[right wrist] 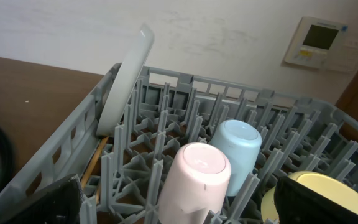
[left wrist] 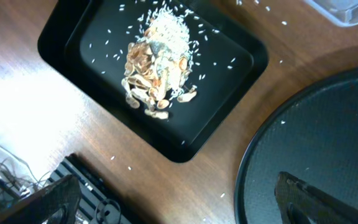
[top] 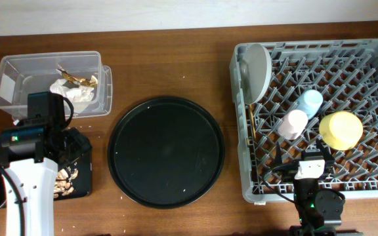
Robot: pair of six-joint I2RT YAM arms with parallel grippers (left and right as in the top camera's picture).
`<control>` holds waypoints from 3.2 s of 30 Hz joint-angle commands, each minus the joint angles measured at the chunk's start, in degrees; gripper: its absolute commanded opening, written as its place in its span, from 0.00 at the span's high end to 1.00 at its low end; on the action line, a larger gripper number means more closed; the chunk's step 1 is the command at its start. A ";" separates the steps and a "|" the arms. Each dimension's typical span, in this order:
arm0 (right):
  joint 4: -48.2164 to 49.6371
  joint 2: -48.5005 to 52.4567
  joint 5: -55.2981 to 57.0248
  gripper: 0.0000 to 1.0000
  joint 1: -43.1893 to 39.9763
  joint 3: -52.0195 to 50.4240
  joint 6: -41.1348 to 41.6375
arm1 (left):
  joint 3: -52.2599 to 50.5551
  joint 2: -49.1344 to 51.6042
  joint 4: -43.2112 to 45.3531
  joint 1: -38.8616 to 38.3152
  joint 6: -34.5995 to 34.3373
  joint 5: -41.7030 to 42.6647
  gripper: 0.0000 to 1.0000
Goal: Sort waste into correct bins and load items into the dishwasher rack
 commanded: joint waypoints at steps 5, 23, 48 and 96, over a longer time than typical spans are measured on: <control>-0.15 -0.61 0.92 0.01 -0.48 -0.48 0.07 | -17.05 -14.67 17.00 0.17 1.79 3.52 0.01; -0.15 -0.61 0.94 0.01 -0.48 -0.48 0.07 | -65.31 -53.20 70.55 0.13 21.14 27.02 0.01; -0.15 -0.61 0.94 0.01 -0.48 -0.48 0.07 | -74.18 -72.28 75.21 -7.32 31.87 18.03 0.01; -0.15 -0.61 0.92 0.01 -0.48 -0.48 0.07 | -74.16 -72.19 75.38 -7.32 35.65 18.16 0.01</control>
